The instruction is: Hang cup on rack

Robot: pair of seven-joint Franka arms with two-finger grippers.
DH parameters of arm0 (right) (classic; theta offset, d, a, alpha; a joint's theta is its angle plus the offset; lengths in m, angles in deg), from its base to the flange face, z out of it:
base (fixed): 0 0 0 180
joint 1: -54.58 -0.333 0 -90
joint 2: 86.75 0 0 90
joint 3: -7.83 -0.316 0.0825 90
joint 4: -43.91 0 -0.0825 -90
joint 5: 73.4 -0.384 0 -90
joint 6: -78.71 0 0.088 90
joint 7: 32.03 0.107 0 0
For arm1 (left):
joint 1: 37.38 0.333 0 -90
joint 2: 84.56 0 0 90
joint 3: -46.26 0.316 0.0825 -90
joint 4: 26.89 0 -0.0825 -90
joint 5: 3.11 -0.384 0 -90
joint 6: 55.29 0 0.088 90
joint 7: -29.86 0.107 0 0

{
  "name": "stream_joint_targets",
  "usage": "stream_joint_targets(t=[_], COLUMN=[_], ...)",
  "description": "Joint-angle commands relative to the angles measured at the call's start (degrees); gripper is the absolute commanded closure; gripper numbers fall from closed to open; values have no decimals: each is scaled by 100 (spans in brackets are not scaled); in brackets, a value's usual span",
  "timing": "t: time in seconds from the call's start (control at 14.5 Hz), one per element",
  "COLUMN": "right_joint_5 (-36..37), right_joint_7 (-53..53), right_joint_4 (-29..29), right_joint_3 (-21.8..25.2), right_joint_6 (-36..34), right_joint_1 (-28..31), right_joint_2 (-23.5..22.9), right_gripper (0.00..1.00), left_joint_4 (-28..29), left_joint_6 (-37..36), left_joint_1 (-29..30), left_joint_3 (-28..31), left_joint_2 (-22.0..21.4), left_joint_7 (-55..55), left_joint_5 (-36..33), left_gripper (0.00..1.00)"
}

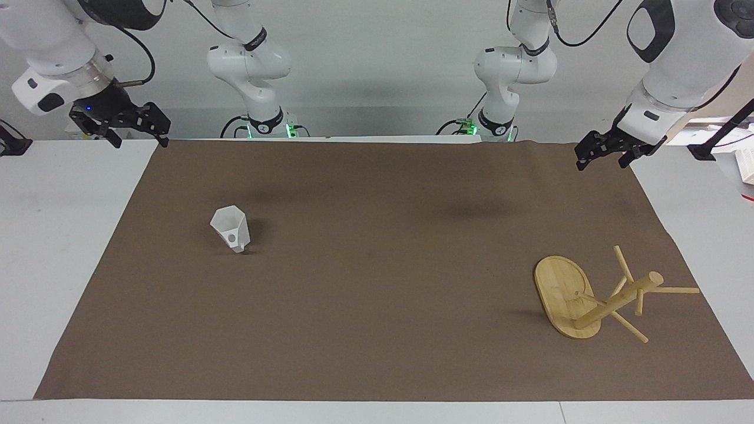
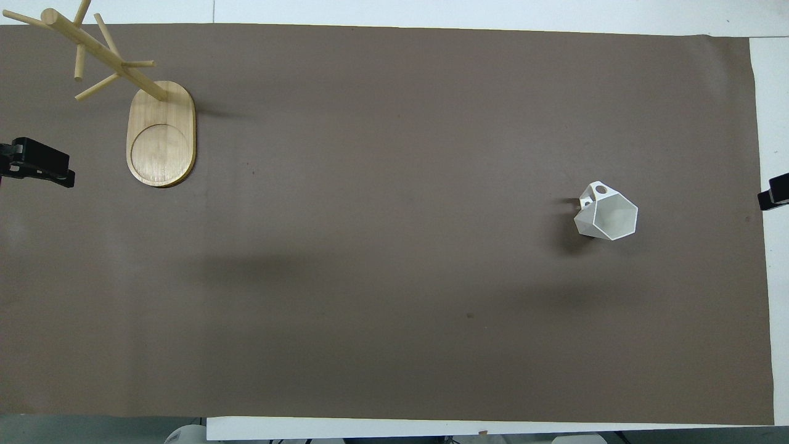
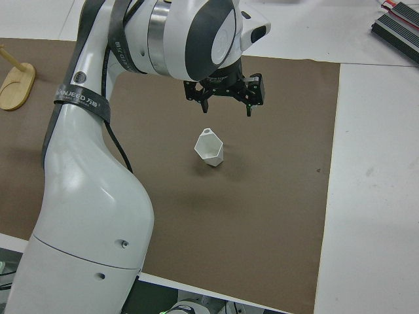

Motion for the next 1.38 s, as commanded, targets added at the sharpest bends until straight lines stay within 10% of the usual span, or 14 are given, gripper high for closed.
stream_joint_targets(t=[0.0,0.62,1.03,1.31], right_joint_5=[226,113,-299,-1869], right_joint_7=[56,-152,-3680,-6389], right_joint_4=[2,45,239,536], right_joint_3=[-164,-192,-183,-174], right_joint_6=[56,12,661,1022], right_joint_1=[-17,0,114,746], right_joint_2=[0,61,-9,-351], right_gripper=[0,0,0,0], left_joint_4=[22,22,-4,13], left_joint_6=[-74,-65,135,216], left_joint_1=[51,69,26,-10], left_joint_3=[-15,20,20,11], left_joint_2=[-39,-39,-48,-48], left_joint_7=[10,1,27,45], left_joint_5=[-73,-73,242,208], left_gripper=[0,0,0,0])
